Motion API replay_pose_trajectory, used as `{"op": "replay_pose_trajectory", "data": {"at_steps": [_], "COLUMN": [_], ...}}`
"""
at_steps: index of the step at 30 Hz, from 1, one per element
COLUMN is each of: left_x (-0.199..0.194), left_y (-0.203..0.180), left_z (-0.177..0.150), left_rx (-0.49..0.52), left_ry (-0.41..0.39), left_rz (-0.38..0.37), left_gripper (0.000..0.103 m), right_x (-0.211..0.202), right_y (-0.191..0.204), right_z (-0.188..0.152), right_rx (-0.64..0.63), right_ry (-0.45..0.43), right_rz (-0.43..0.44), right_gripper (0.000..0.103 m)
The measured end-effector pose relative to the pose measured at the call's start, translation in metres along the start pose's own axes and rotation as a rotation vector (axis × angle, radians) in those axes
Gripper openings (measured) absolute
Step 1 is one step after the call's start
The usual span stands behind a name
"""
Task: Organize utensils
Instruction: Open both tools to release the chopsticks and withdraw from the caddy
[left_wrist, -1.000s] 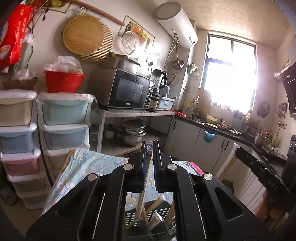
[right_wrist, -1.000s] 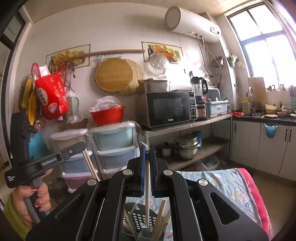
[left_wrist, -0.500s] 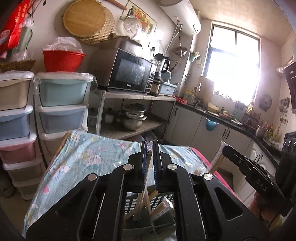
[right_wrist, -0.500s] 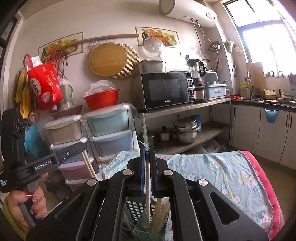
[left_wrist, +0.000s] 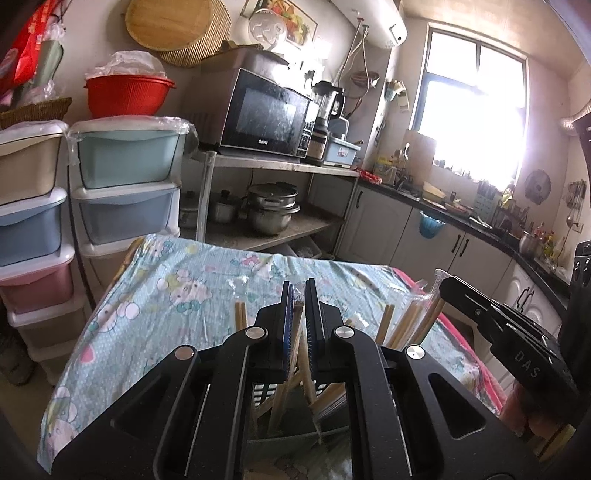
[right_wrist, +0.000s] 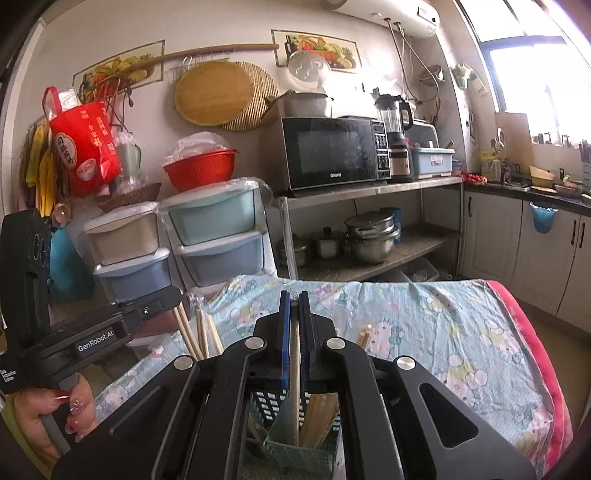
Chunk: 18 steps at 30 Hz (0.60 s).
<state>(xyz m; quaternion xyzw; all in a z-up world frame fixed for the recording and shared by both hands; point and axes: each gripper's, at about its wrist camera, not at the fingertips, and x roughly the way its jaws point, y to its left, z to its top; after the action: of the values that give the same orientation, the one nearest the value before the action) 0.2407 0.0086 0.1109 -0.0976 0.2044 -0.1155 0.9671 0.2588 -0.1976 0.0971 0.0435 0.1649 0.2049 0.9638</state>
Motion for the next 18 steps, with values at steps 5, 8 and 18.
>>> {"op": "replay_pose_trajectory", "data": {"at_steps": [5,8,18], "left_x": [0.001,0.001,-0.016], "left_y": [0.001,0.002,0.008], "left_z": [-0.006,-0.008,-0.017], "left_rx": [0.001,-0.003,-0.021], "left_ry": [0.018,0.025,0.037], "left_rz": [0.004,0.006,0.025], "left_gripper": [0.004,0.006,0.049], "right_x": [0.003,0.003,-0.014], "right_y": [-0.004,-0.006,-0.008], "right_z": [-0.004,-0.006,-0.014], "right_rx": [0.022,0.031,0.039], "right_ry": [0.022,0.035,0.048], "right_rz": [-0.012,-0.016,-0.018], "right_gripper": [0.005,0.006,0.035]}}
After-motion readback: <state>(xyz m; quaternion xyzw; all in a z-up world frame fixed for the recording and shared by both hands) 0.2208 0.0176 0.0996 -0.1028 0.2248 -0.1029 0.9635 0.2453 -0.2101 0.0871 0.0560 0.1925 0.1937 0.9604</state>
